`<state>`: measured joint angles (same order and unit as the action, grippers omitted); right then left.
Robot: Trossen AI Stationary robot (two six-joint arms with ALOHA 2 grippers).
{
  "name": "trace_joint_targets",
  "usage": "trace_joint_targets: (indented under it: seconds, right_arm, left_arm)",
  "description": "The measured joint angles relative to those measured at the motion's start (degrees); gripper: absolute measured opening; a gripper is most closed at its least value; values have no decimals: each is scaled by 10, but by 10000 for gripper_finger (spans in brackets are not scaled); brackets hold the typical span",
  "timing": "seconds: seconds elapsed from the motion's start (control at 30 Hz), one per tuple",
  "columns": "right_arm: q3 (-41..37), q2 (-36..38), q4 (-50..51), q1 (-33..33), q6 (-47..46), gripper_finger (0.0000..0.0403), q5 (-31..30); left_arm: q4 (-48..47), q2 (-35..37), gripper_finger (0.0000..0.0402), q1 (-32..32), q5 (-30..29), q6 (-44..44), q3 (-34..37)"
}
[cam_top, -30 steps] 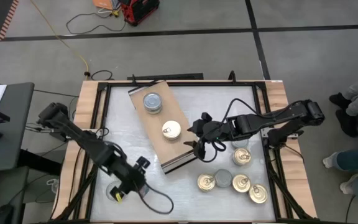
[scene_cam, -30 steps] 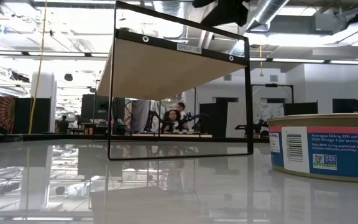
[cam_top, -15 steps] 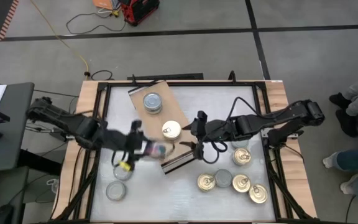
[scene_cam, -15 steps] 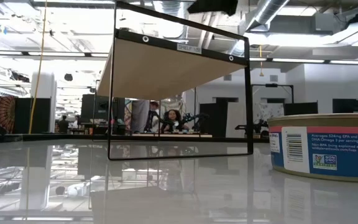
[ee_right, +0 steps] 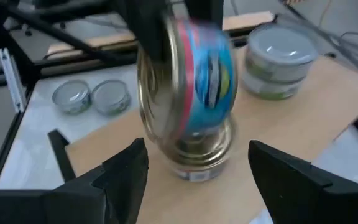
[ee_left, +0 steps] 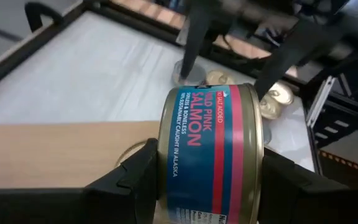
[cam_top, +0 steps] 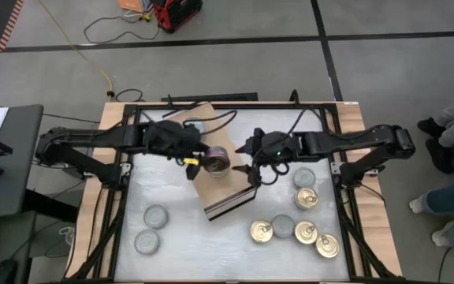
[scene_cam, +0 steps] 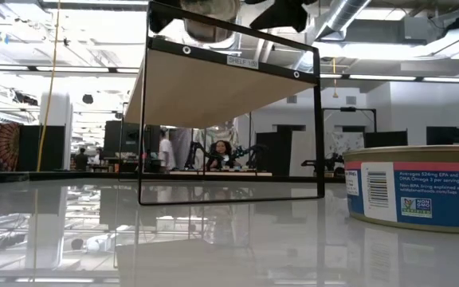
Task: Stack canned seafood by type on shelf
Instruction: Stack the blue tuna can on top of the other blue tuna can on the shelf
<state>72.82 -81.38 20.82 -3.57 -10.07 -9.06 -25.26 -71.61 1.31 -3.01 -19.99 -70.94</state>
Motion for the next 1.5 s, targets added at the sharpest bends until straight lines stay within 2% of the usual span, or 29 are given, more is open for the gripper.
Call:
trace_joint_targets:
  seconds: [0.27, 0.4, 0.67, 1.03, 1.5]
  right_arm:
    - [0, 36, 22, 12, -1, 301, 6]
    - [0, 32, 32, 13, -4, 301, 49]
    - [0, -4, 21, 36, -2, 301, 108]
    - [0, -9, -26, 64, 2, 301, 144]
    - [0, -9, -36, 67, 0, 301, 144]
  left_arm:
    - [-1, -38, 192, 47, 49, -13, 0]
    - [-3, -46, 192, 60, 89, -33, 0]
    - [-8, -45, 192, 60, 121, -71, 0]
    - [-20, -45, 195, 60, 113, -84, 0]
    - [-39, -45, 239, 60, 92, -90, -1]
